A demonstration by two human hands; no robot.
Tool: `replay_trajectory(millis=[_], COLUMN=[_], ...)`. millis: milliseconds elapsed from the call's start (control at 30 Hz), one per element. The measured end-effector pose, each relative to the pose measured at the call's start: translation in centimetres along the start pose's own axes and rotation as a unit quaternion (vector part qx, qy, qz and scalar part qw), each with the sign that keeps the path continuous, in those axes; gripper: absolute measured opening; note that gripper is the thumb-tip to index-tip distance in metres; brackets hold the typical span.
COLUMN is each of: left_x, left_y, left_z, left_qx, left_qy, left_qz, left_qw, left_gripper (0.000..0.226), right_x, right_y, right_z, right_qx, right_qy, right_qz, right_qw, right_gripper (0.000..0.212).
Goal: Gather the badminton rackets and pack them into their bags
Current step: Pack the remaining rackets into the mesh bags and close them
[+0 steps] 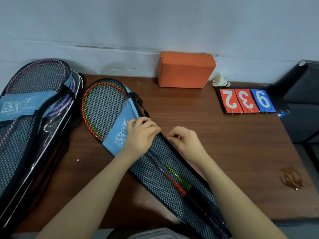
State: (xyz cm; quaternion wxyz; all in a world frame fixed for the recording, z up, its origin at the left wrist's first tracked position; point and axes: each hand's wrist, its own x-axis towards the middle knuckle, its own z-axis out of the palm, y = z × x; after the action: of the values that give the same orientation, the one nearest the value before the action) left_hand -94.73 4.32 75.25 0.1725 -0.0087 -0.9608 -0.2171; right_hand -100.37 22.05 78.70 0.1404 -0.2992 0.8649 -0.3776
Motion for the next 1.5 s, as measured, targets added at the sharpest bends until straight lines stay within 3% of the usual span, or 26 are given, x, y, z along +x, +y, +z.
replay_trajectory(millis=[267, 467, 533, 633, 867, 1067, 1300, 1500], left_x=[1.1, 0.7, 0.4, -1.8, -3.5, -1.4, -0.3, 0.3], left_y=[-1.9, -0.4, 1.7, 5.7, 7.5, 8.4, 9.4, 10.6], left_z=[1.7, 2.8, 2.9, 3.6, 4.2, 4.4, 5.2, 5.5], left_qx=[-0.014, 0.010, -0.006, -0.009, -0.054, -0.063, -0.057, -0.020], left_qy=[0.017, -0.020, -0.058, -0.114, -0.009, 0.013, 0.046, 0.006], left_qz=[-0.078, -0.158, -0.131, 0.011, -0.070, -0.107, -0.158, -0.210], left_qw=[0.997, 0.987, 0.990, 0.993, 0.996, 0.992, 0.985, 0.978], left_gripper=[0.023, 0.017, 0.019, 0.031, 0.026, 0.026, 0.020, 0.019], right_x=[-3.6, -5.4, -5.5, -5.7, -5.4, -5.4, -8.0, -10.8], right_y=[3.6, 4.5, 4.4, 4.7, 4.8, 5.8, 9.1, 11.3], right_z=[-3.7, -4.2, -3.5, -3.1, -3.9, -6.1, -9.1, -11.3], right_qx=[0.042, 0.066, 0.066, 0.098, 0.108, 0.106, 0.025, 0.071], right_qy=[-0.081, -0.075, -0.068, -0.032, -0.055, -0.039, -0.031, -0.020], right_qz=[0.107, 0.119, 0.103, 0.087, 0.053, 0.062, 0.046, 0.065], right_qw=[0.990, 0.988, 0.990, 0.991, 0.991, 0.992, 0.998, 0.995], right_gripper=[0.018, 0.015, 0.012, 0.008, 0.015, 0.012, 0.012, 0.013])
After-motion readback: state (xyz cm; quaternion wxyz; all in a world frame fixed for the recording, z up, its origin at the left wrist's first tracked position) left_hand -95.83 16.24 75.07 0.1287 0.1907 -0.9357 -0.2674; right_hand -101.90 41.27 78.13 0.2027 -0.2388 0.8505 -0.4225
